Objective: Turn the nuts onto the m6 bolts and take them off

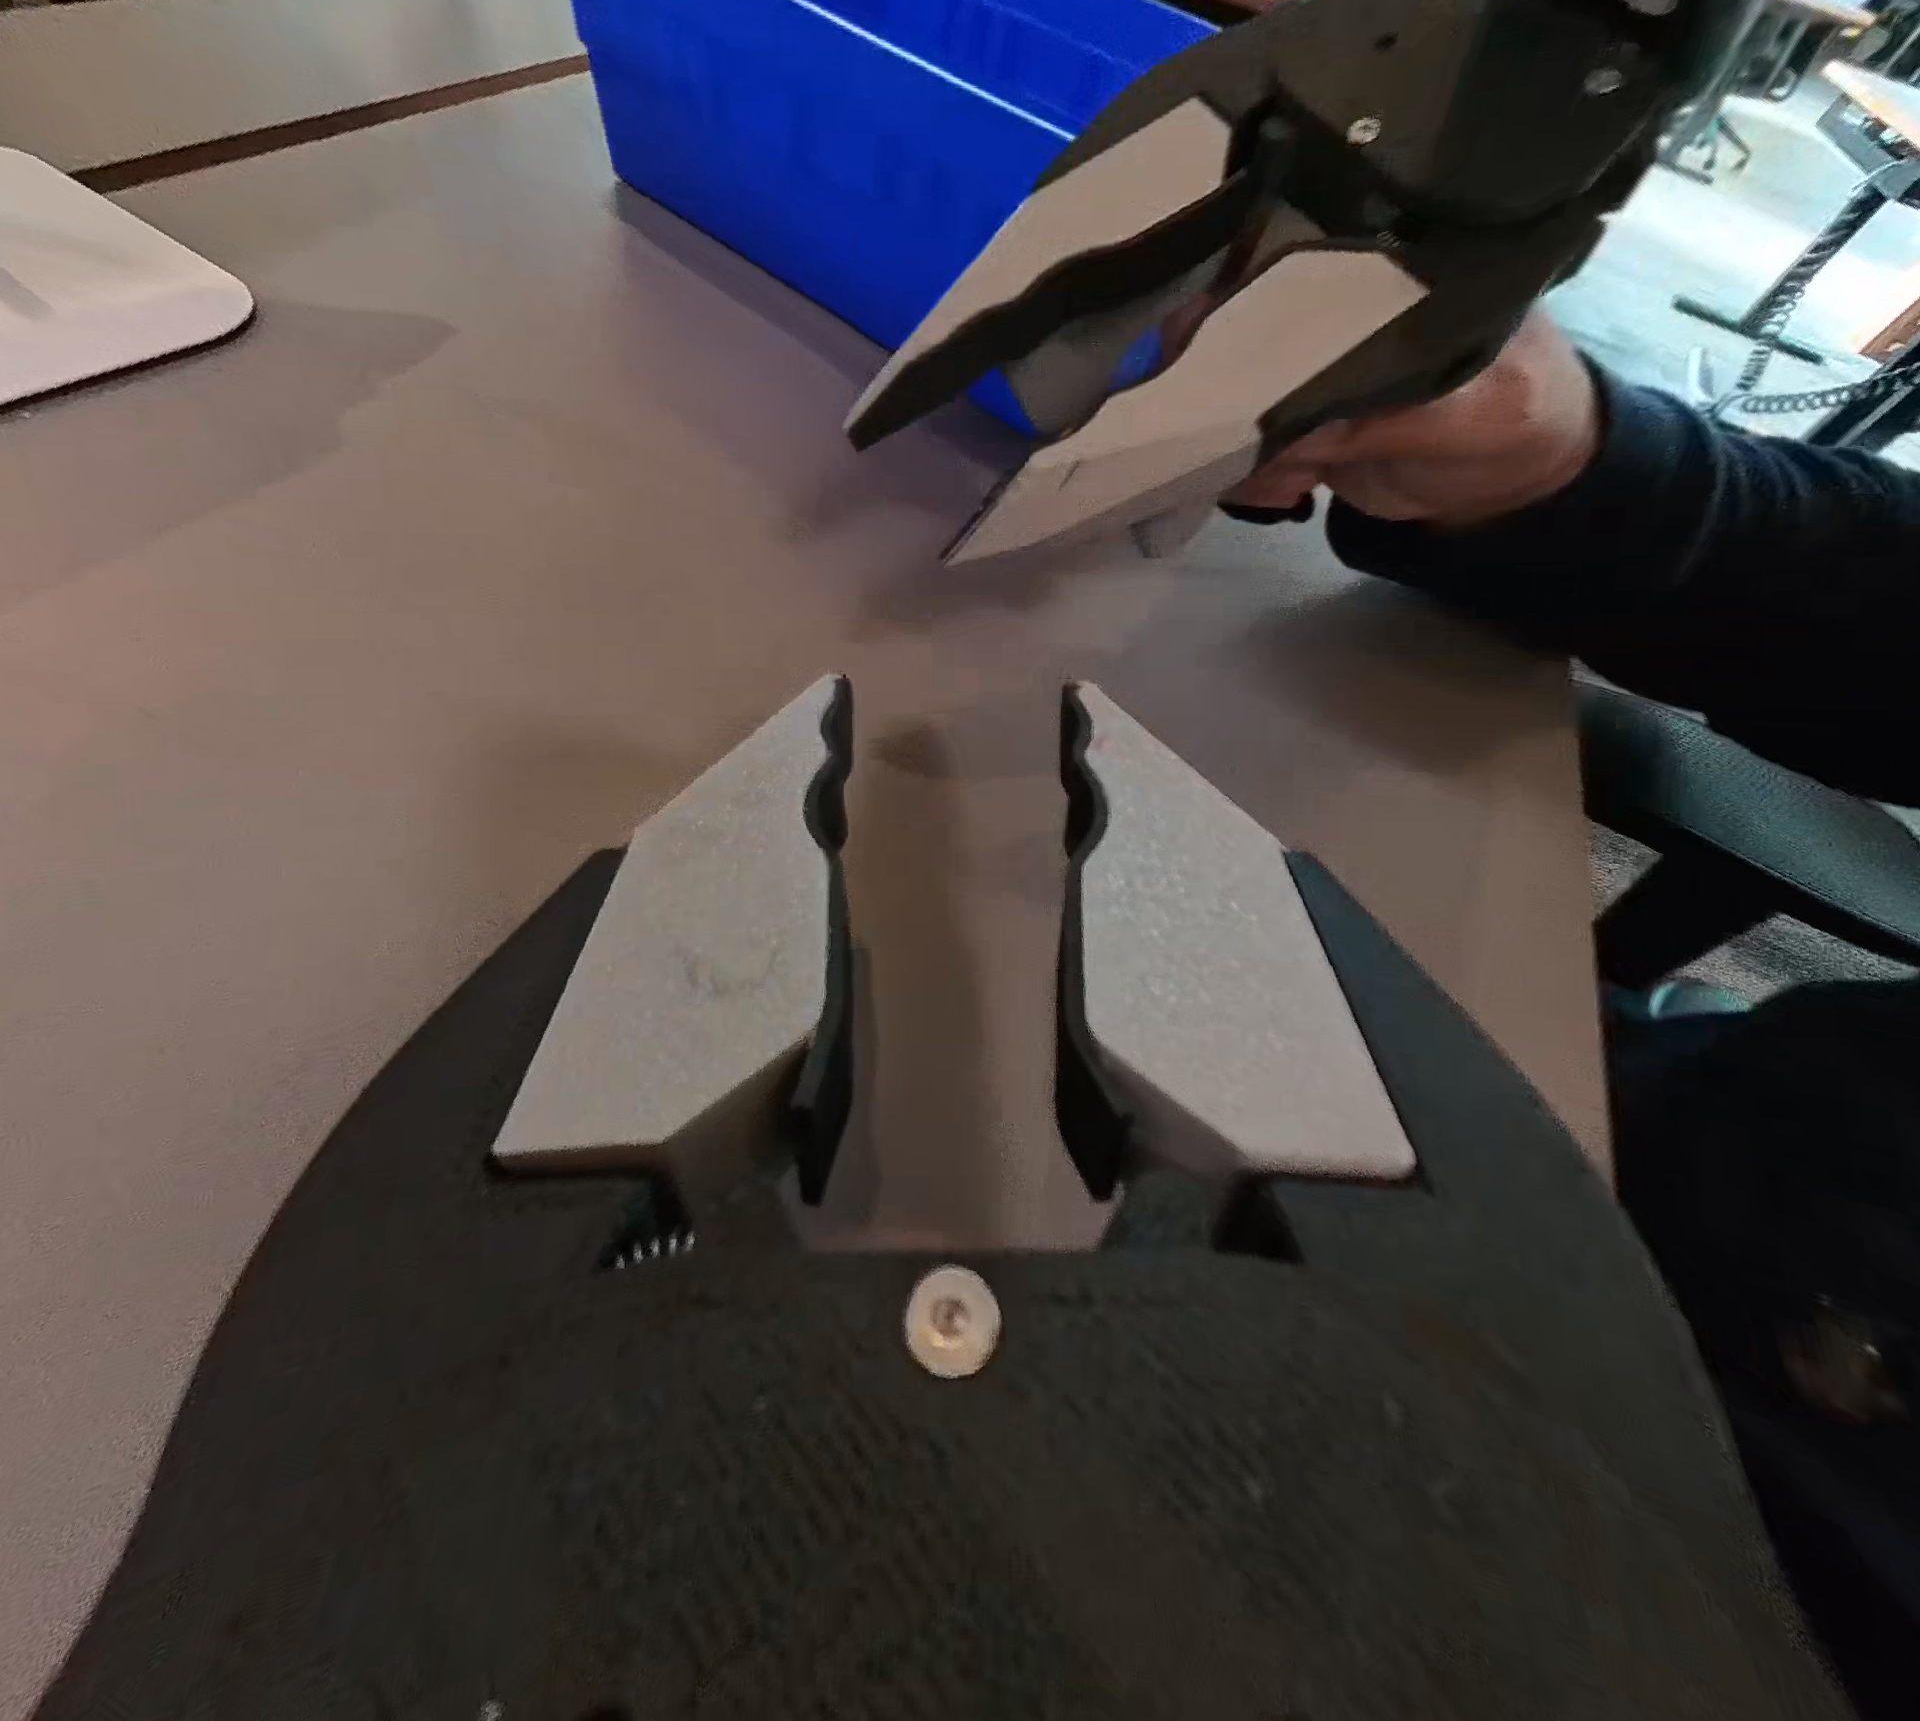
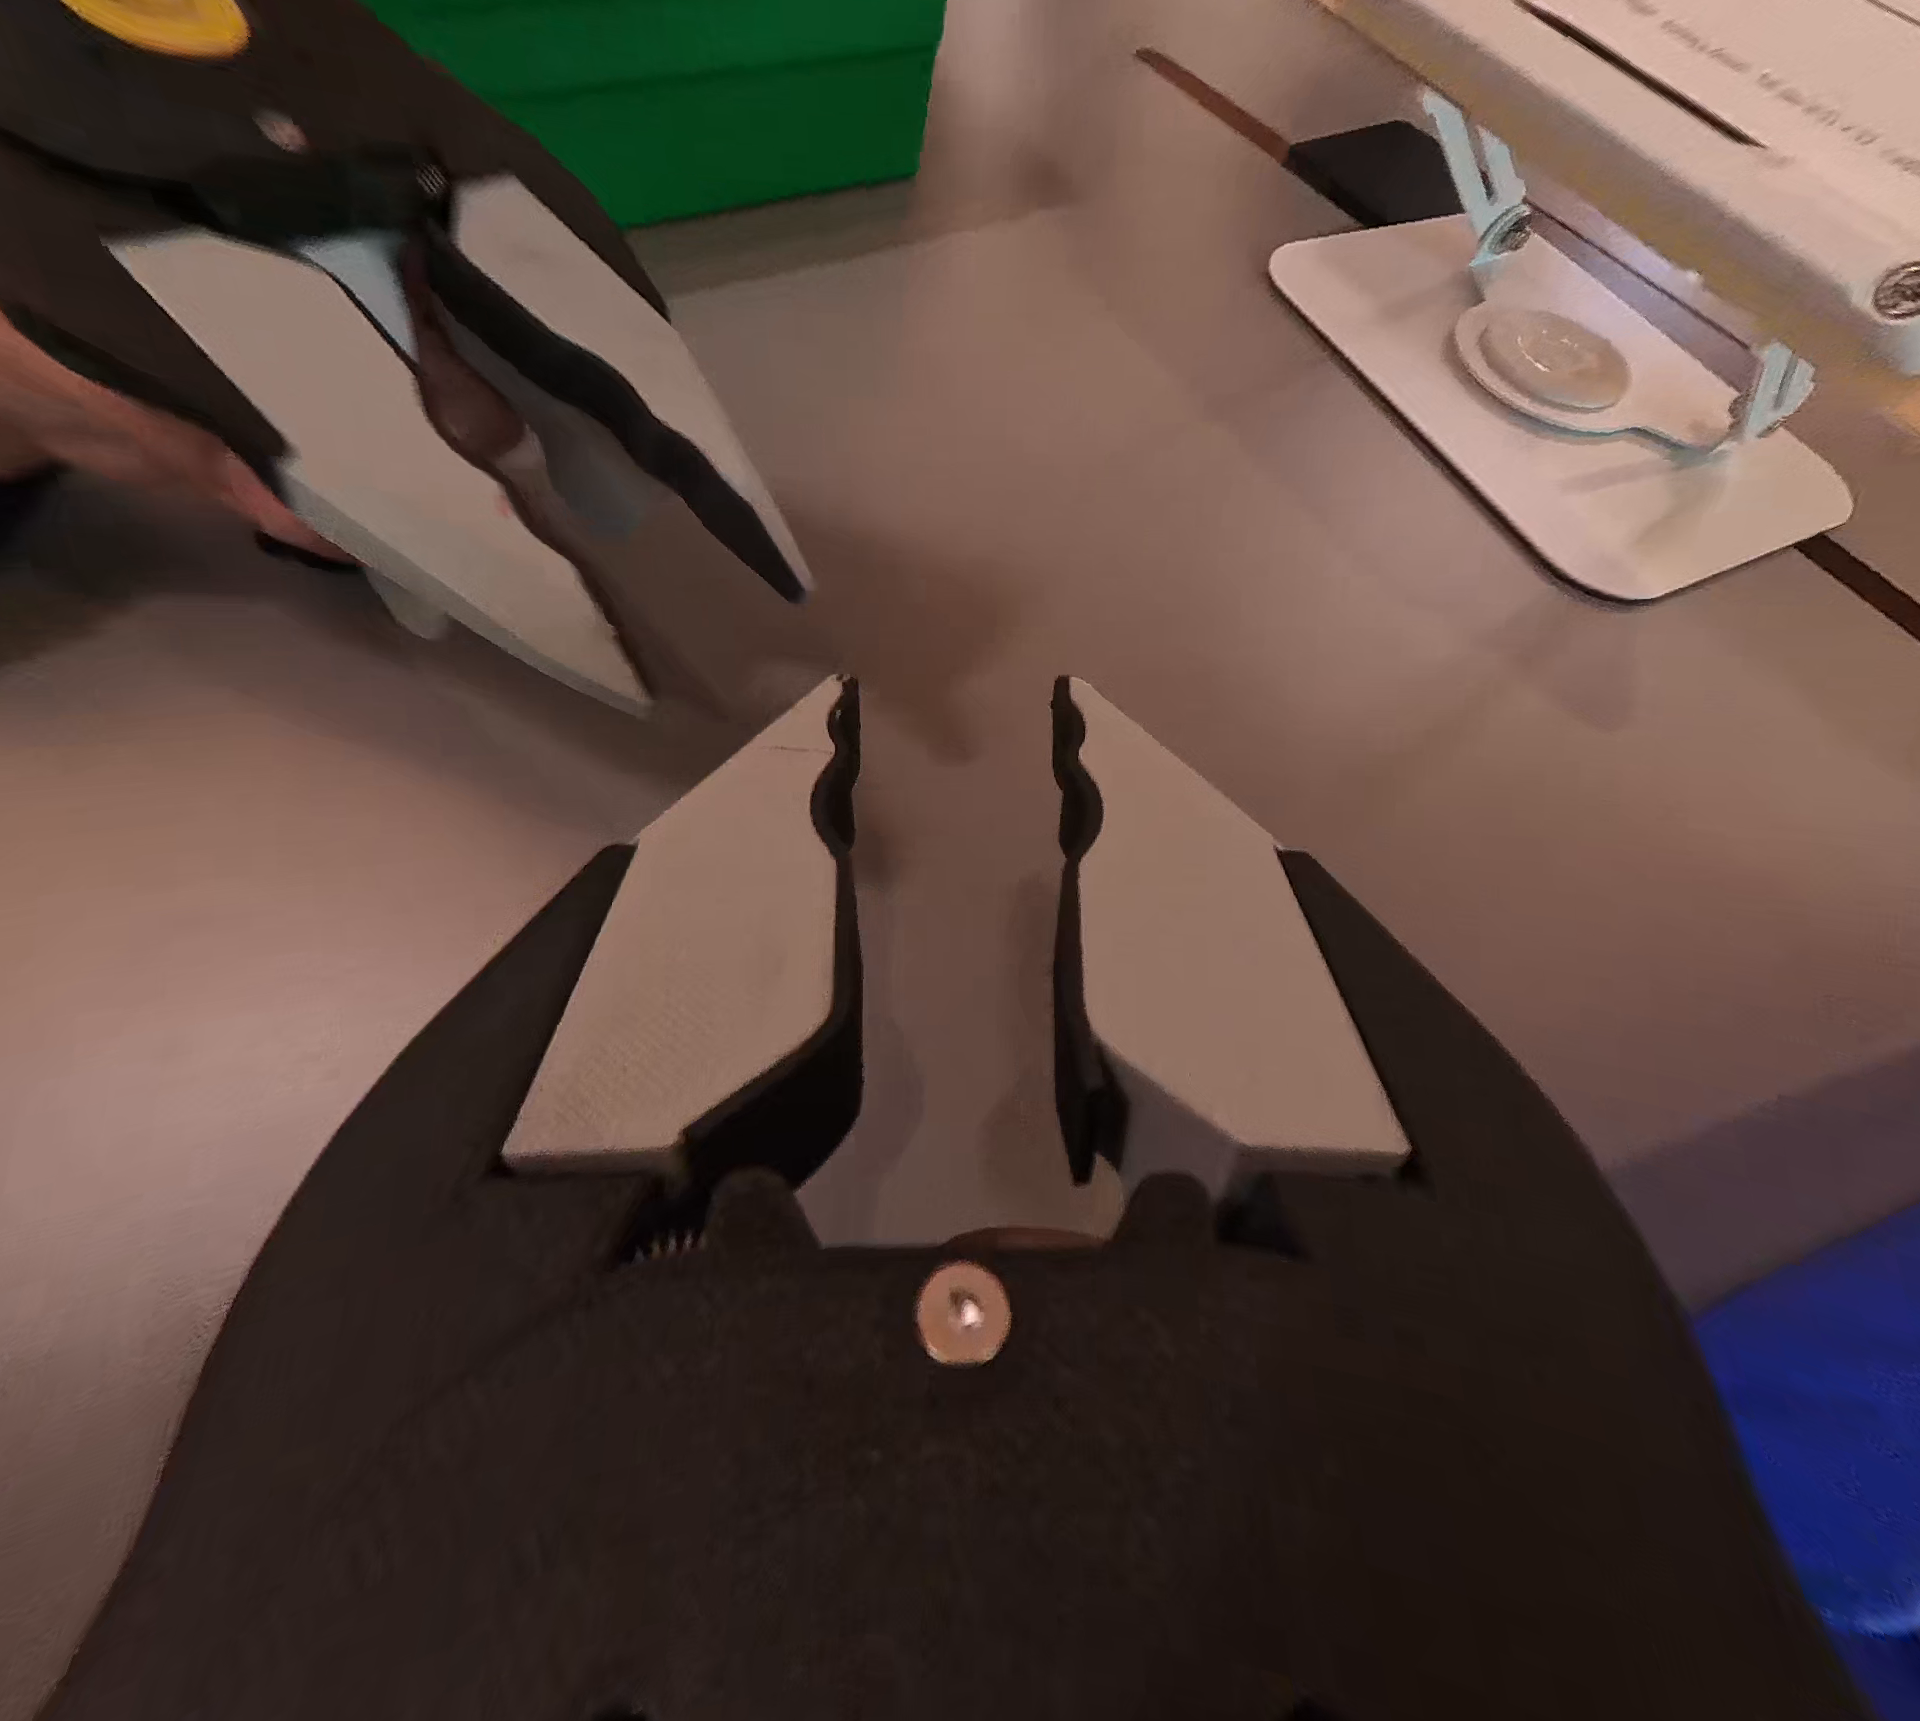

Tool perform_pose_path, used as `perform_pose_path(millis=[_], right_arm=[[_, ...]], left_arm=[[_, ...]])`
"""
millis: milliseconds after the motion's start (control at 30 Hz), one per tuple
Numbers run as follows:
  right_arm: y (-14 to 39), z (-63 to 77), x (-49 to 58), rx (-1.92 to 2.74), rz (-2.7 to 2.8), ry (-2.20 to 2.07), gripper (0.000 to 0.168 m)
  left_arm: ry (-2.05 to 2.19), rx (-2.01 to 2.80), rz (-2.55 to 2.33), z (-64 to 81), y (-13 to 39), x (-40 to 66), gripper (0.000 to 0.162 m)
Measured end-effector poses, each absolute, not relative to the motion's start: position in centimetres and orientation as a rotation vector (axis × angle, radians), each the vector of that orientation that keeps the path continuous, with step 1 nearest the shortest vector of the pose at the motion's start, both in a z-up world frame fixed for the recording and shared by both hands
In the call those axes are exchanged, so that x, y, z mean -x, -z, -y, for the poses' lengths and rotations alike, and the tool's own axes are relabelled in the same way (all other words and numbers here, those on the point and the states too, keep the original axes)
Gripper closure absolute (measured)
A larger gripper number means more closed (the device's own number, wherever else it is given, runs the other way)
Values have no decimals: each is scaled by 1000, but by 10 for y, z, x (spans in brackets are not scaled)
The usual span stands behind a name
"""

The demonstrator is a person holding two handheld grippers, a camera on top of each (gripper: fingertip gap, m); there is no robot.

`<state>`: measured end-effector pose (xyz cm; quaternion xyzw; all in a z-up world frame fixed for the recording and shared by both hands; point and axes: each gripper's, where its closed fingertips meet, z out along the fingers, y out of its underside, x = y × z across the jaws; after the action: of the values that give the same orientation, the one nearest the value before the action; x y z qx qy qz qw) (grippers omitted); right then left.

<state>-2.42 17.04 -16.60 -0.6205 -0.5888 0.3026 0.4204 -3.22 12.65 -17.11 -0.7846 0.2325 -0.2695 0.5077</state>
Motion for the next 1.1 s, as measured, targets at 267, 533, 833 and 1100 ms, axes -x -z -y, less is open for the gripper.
perform_pose_path(millis=[267, 533, 833, 1100], right_arm=[[181, -152, 21, 1545, 1551, -778, 134], [182, -159, 23, 1515, 1506, -737, 130], [207, -191, 37, 1661, 1444, -716, 128], [215, -180, 50, 1612, 1554, -641, 129]], left_arm=[[748, 1737, -500, -22, 82, 77, 122], [179, 1896, -24, 7, 93, 296, 120], [129, 2053, -100, 6, 138, 353, 117], [-28, 2221, -301, -26, 122, 365, 121]])
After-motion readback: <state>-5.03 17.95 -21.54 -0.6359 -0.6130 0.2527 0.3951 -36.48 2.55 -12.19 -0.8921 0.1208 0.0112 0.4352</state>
